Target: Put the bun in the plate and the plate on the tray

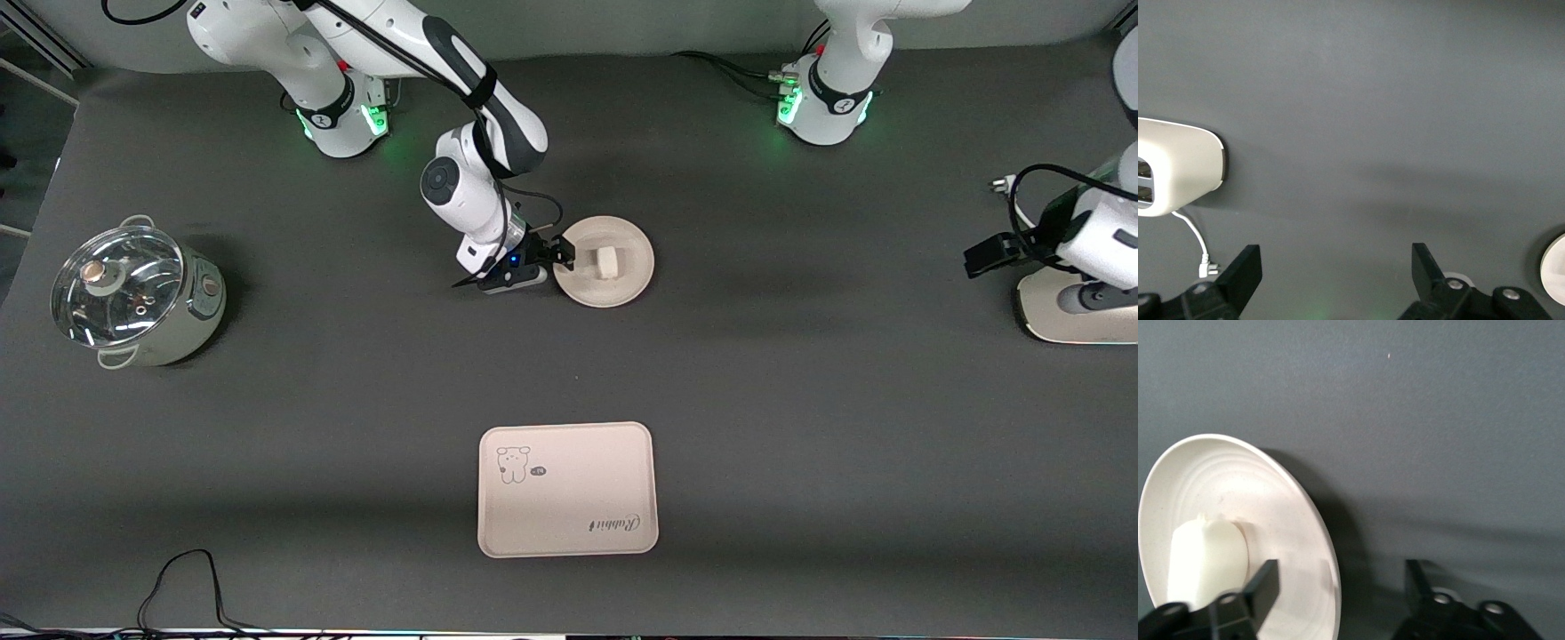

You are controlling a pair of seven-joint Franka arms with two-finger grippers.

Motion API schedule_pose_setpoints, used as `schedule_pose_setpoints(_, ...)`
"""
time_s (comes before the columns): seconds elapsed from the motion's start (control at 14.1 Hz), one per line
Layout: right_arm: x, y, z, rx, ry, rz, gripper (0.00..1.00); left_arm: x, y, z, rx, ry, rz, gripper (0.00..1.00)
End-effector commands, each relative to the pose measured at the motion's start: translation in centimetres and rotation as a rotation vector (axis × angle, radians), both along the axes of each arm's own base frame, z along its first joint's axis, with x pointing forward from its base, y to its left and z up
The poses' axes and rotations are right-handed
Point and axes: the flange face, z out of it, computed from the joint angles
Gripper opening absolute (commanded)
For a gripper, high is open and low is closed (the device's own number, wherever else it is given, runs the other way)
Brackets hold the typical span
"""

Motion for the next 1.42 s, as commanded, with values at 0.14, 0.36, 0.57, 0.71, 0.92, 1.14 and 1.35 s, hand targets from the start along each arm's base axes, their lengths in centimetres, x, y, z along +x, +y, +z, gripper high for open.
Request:
schedule_pose_setpoints(0.14, -0.2, -0.1, -0.4, -0.002, -0.008, -0.019, 0.01, 1.0, 1.0, -0.5, -0.018, 0.051, -0.025, 1.00)
schedule_pose_setpoints(0.36, -0.1, -0.3, -0.4, 0.015, 0.007, -0.064, 0.00, 1.2, 1.0, -0.6, -0.019, 0.036, -0.026, 1.00)
schedule_pose_setpoints(0.57, 0.2, -0.1, 0.3, 0.029, 0.000, -0.073, 0.00, 1.1, 0.5, -0.3, -0.020, -0.003, -0.034, 1.00)
schedule_pose_setpoints(0.71, 0.5, 0.1, 1.0, 0.041, -0.006, -0.080, 0.00, 0.4, 1.9, -0.9, -0.036, -0.010, -0.003, 1.00)
schedule_pose_setpoints(0.92, 1.2, 0.3, 2.2, 0.060, -0.008, -0.079, 0.00, 0.2, 2.3, -1.3, -0.049, 0.001, 0.009, 1.00)
schedule_pose_setpoints(1.14, 2.7, 0.1, 3.9, 0.083, -0.006, -0.069, 0.00, 0.3, 1.1, -0.8, -0.042, -0.006, -0.010, 1.00)
schedule_pose_setpoints(1.35, 6.2, -0.1, 6.0, 0.081, -0.030, -0.019, 0.00, 0.5, 0.6, -0.8, -0.036, -0.004, -0.021, 1.00)
